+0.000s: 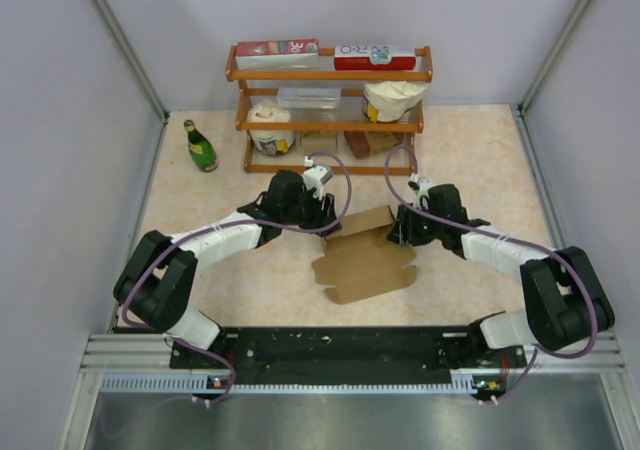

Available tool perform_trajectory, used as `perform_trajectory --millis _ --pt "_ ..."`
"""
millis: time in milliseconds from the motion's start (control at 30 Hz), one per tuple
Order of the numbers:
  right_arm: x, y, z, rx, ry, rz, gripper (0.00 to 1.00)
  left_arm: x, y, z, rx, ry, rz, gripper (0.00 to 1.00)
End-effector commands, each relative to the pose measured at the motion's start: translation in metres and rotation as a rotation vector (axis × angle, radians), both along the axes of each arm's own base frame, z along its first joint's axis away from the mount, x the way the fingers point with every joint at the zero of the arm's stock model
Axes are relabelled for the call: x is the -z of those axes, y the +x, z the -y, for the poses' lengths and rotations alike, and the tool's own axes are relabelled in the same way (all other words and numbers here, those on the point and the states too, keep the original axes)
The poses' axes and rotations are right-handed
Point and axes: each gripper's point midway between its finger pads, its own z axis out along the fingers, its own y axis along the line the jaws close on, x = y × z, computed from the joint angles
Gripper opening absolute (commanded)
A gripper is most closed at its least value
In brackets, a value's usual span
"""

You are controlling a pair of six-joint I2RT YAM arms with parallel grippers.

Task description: Fold the paper box

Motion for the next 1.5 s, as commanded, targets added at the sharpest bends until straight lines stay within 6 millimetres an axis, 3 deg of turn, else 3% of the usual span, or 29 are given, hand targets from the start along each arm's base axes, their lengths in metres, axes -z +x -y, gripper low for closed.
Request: perform_trajectory --millis 0,400,1133,1467 --pt "-0.023 0.021 -0.008 -0.024 0.048 0.151 0.47 -0.004 0.004 0.005 0.027 -0.005 0.022 0.54" --pt "-0.017 0.027 -0.018 -0.065 0.031 0.194 0.47 -0.004 0.005 0.006 0.031 -0.001 0.021 0.54" --pt "-0.024 0.036 -0.024 -0.12 0.018 0.313 0.47 -0.027 0.016 0.018 0.048 -0.032 0.034 0.55" --pt "-0.02 0.045 -0.03 -0.137 0.029 0.324 0.45 -0.019 0.019 0.022 0.068 -0.007 0.009 0.55"
